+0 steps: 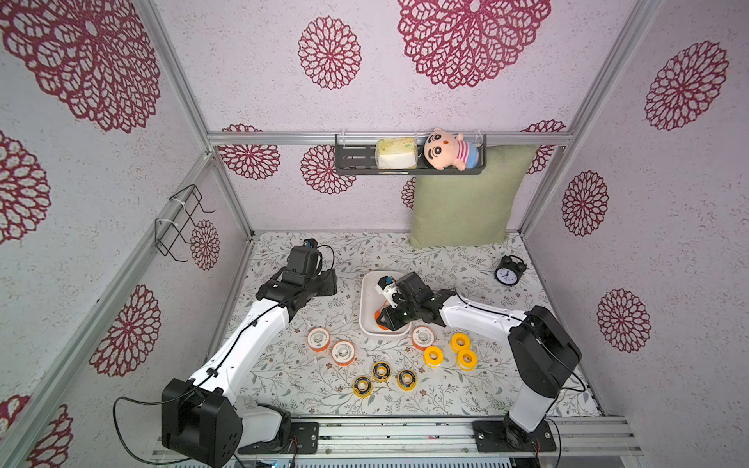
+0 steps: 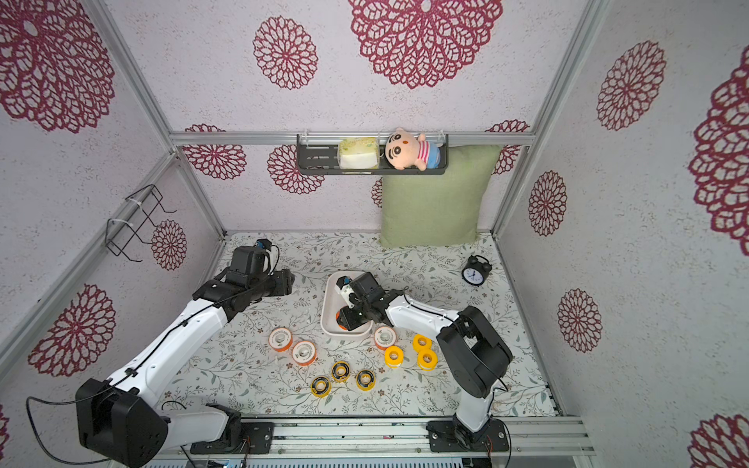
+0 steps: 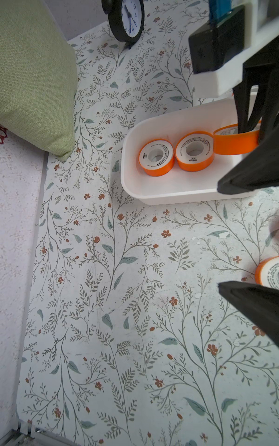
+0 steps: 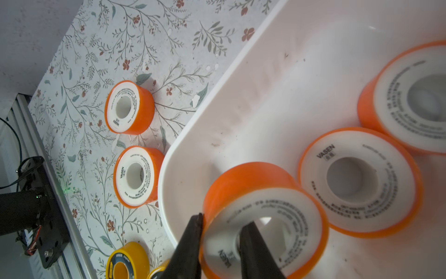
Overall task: Put the sealing tape into the storage box
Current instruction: Place the sealing tape in the storage box.
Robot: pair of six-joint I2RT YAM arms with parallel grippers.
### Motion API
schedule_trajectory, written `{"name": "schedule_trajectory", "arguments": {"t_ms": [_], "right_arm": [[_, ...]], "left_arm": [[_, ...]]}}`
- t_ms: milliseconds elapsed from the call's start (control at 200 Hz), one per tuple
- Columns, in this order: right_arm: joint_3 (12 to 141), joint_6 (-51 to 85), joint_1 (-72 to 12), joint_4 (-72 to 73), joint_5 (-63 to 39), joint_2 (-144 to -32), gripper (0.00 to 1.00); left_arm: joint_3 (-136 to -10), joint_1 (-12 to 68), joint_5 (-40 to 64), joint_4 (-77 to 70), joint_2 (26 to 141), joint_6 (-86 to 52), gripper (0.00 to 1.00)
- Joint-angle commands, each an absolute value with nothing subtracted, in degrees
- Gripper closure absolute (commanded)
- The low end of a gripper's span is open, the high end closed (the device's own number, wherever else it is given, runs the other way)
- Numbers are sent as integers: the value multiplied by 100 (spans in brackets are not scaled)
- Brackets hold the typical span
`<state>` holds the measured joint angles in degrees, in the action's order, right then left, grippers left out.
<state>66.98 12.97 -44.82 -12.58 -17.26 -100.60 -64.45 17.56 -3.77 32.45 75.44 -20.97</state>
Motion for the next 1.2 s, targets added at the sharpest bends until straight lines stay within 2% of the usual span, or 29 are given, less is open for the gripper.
{"name": "schedule_trajectory", "arguments": {"t_ms": [0, 986, 1196], "right_arm": [[6906, 1124, -4548, -1557, -1565, -10080, 74], [7240, 1012, -4658, -2578, -877, -10529, 73], [7313, 1011, -4658, -2681, -759, -10569, 69]], "left_arm": [[-6469, 1731, -423, 3304, 7497, -2013, 35], [-6442, 1726, -459, 3281, 7518, -1998, 35], [-6426, 1730, -482, 3287, 7508, -2005, 35]]}}
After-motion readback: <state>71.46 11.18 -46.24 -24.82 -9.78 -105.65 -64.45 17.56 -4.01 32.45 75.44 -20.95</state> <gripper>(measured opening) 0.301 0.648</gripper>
